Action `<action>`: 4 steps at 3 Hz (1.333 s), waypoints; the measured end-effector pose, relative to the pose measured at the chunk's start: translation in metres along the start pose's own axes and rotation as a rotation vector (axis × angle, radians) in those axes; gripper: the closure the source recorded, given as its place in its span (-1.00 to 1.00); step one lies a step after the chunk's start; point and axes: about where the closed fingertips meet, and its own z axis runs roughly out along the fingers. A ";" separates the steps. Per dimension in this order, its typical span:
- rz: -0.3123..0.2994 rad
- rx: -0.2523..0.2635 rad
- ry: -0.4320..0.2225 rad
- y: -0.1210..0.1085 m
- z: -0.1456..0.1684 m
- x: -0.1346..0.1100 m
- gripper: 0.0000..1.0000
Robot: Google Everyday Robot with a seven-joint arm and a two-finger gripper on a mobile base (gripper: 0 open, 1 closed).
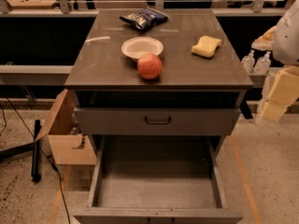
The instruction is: Place sponge into middle drawer
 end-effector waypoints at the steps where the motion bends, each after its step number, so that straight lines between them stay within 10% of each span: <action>1: 0.000 0.000 0.000 0.000 0.000 0.000 -1.00; 4: 0.319 0.267 -0.212 -0.072 0.047 0.035 -1.00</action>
Offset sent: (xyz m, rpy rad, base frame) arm 0.0566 -0.0315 -0.0136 0.1480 -0.1933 -0.2815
